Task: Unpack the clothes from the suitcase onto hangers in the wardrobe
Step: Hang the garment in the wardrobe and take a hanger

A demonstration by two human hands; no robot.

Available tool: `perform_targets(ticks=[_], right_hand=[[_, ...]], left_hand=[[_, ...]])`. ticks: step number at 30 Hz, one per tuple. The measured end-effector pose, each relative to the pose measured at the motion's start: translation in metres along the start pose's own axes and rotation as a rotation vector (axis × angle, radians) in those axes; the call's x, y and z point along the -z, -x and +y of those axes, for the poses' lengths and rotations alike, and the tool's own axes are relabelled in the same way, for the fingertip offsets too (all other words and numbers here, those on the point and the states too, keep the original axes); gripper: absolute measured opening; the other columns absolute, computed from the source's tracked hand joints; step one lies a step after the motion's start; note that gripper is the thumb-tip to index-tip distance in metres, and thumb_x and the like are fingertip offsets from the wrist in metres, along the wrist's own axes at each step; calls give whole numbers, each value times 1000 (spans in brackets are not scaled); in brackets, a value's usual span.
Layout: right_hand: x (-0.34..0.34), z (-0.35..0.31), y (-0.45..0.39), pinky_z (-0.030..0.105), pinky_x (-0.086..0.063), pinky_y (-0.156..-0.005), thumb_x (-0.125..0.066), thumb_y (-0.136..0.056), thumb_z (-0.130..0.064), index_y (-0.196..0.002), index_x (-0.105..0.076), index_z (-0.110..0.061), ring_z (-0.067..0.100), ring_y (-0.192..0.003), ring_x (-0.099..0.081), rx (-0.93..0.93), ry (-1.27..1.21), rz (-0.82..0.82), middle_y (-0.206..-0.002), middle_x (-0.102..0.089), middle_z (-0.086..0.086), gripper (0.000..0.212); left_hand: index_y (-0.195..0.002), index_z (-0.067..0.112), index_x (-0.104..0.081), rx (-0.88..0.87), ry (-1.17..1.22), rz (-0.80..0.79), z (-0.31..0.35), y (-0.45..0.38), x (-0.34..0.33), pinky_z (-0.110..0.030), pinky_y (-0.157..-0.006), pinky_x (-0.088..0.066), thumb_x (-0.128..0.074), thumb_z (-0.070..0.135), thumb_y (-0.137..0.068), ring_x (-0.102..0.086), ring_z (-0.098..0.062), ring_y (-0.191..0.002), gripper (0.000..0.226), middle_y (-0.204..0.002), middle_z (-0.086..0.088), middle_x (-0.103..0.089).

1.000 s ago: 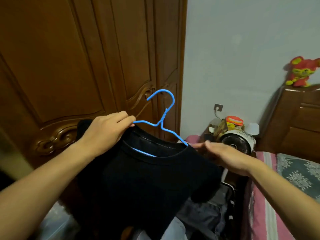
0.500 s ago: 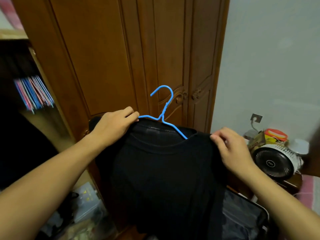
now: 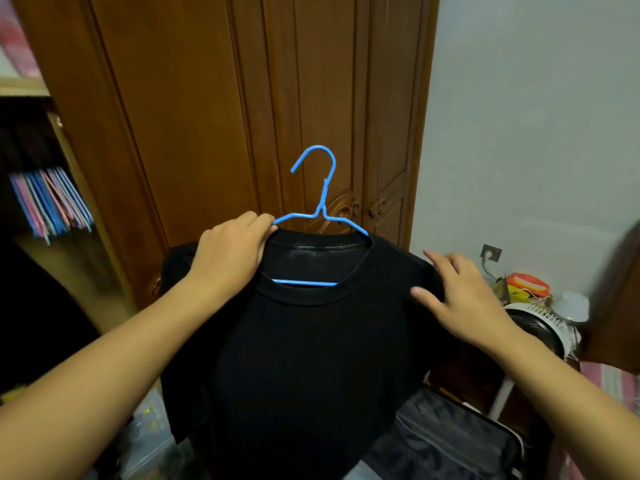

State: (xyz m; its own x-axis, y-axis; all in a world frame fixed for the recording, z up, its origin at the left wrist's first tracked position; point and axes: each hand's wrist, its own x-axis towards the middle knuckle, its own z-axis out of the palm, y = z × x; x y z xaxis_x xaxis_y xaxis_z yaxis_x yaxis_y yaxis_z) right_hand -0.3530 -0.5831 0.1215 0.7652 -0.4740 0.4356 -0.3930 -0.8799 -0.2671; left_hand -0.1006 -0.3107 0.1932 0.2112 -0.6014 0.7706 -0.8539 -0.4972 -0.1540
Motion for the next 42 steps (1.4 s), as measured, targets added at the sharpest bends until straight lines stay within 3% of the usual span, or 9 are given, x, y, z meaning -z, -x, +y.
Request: perform_targets(ticks=[3,6,10,14,18,22,27,37,42], right_hand=[[7,-42,-25,35,-42,-99,-44,-101,-50,-147,-37,-24,14,-120,-48,138,-150,-12,-126,-51,-6,53],[-4,-61,-44,36,-39,-69,-38,-105,-35,-97,-53,-19,24,-84,-58,116,-252,157,-86,-56,-3,23],[-14,-49,-39,32,-30,-68,-46,-104,-20,-91,-60,-15,19,-72,-48,92,-259,412,-80,-51,-6,20],[-26,-40,-37,36,-31,-69,-46,-104,-18,-86,-55,-17,32,-76,-54,68,-175,411,-78,-55,1,20],[-26,-37,-40,37,-32,-70,-42,-99,-23,-94,-63,-9,36,-77,-56,188,-101,415,-82,-63,12,26],[-23,-43,-40,37,-35,-68,-40,-97,-28,-96,-65,-7,37,-77,-58,313,-91,388,-82,-64,14,33],[-37,-102,-35,42,-45,-65,-44,-101,-30,-102,-65,-15,29,-77,-58,343,-106,376,-83,-64,5,26],[-40,-173,-62,30,-46,-80,-58,-96,-42,-91,-65,-42,0,-87,-64,475,-439,-385,-86,-68,-21,8],[-50,-230,-44,14,-45,-95,-65,-95,-12,-143,-42,-45,-10,-112,-58,590,-795,-809,-125,-59,-36,63]], left_hand=[[-109,19,-65,-17,108,-25,21,1,3,-40,-54,-50,-47,36,-103,-63,-29,-75,26,-87,0,-61],[-113,25,-66,34,292,-96,41,1,13,-39,-72,-53,-53,38,-101,-62,-17,-86,22,-95,6,-65],[-136,41,-52,248,502,-426,0,38,23,-30,-90,-46,-48,54,-100,-60,-4,-104,39,-116,19,-63],[-100,26,-68,374,721,-639,-42,106,2,-45,-90,-53,-52,46,-101,-68,-11,-98,26,-102,6,-73],[-90,28,-55,288,417,-513,-56,123,1,-45,-78,-52,-21,83,-90,-66,-12,-85,65,-85,10,-67],[-112,41,-64,292,495,-426,-60,113,18,-35,-96,-46,-21,61,-102,-61,-2,-108,48,-109,21,-66],[-91,30,-57,224,560,-449,-20,105,16,-35,-79,-47,-39,39,-107,-58,-3,-84,25,-86,12,-61],[-100,24,-52,363,-166,-414,-108,143,64,-35,-62,-39,-37,40,-107,-63,-27,-84,23,-95,0,-59],[-99,15,-54,313,-591,-616,-159,150,69,-32,-45,-40,-64,16,-92,-67,-28,-59,12,-76,-3,-65]])
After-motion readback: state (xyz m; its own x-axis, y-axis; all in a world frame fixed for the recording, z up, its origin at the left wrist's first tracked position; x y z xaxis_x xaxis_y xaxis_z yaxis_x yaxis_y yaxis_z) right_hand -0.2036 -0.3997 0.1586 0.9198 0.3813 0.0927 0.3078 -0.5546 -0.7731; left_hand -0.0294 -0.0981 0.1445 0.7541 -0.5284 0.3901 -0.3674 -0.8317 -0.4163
